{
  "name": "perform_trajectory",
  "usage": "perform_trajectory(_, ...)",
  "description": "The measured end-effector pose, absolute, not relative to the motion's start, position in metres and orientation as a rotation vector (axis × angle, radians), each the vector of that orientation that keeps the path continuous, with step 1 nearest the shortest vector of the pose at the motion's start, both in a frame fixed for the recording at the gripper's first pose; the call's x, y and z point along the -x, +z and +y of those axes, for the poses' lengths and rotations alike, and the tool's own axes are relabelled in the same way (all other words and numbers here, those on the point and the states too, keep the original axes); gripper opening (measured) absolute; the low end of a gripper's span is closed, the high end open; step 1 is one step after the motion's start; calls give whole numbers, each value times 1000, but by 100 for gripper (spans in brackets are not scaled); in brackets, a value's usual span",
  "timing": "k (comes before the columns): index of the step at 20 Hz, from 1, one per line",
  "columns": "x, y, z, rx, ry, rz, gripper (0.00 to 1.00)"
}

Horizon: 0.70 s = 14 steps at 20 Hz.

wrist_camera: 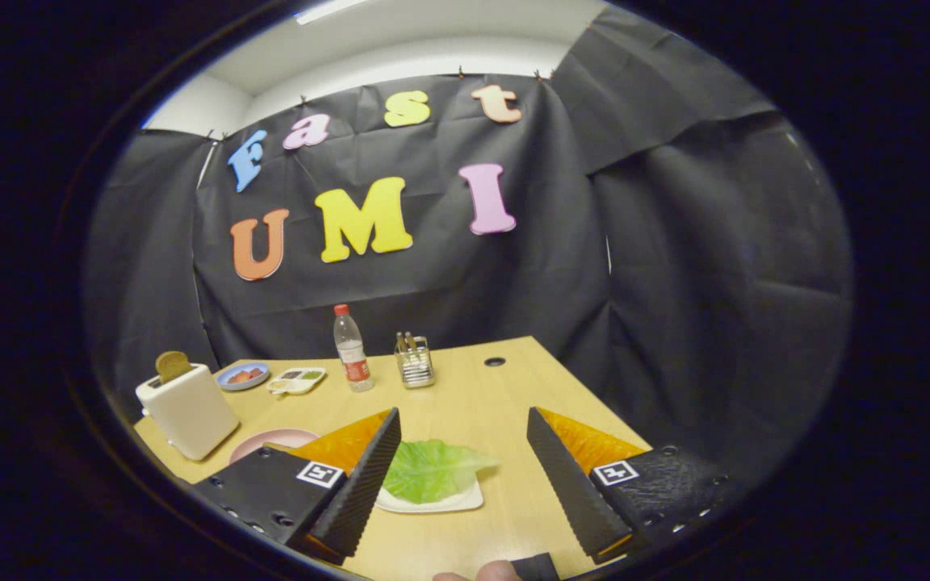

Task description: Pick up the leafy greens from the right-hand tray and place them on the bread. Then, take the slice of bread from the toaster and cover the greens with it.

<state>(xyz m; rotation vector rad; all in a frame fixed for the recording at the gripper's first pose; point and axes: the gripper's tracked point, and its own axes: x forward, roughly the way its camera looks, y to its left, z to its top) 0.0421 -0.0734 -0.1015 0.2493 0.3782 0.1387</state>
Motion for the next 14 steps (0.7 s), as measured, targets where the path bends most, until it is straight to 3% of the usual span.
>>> perform_trajectory(6,-67,-169,-59,-507,165,683,95)
perform_trajectory(14,-102,-218,-52,-744,99,848,95)
